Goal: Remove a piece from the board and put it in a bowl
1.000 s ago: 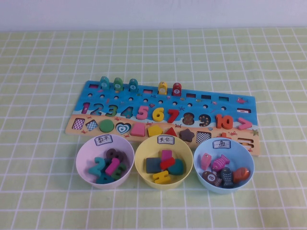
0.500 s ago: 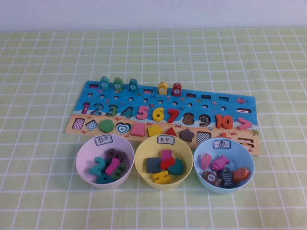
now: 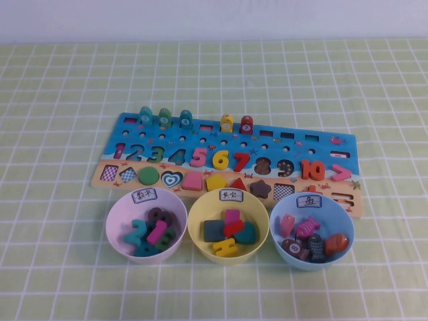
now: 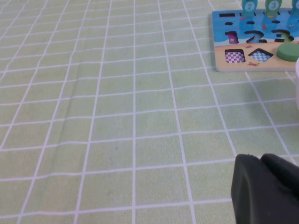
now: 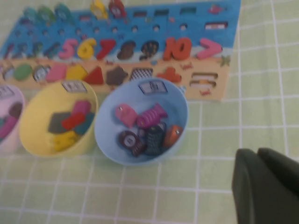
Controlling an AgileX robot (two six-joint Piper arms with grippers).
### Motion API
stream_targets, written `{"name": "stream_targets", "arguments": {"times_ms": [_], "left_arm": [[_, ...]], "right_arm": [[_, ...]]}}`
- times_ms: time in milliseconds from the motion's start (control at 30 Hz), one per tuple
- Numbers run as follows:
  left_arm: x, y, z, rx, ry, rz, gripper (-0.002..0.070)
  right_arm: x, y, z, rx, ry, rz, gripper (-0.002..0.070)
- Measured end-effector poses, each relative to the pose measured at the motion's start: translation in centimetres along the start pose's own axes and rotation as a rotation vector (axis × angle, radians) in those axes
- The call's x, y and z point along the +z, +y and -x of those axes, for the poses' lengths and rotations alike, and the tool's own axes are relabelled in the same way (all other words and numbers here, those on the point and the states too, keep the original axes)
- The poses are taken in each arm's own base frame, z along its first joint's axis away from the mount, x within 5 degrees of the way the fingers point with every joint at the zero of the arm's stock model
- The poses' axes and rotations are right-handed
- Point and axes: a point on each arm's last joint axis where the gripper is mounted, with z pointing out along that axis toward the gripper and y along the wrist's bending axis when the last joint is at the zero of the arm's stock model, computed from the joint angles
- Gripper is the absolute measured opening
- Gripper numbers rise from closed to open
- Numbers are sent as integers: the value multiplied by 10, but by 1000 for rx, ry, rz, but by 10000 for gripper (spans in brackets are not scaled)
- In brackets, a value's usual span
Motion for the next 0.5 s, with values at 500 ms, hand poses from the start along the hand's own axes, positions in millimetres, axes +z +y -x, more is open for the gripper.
{"name": "stream_targets", "arguments": {"times_ms": [500], "left_arm": [[0, 0, 0, 0, 0, 0, -5]], "right_arm": [[55, -6, 97, -173, 537, -221, -18]]}}
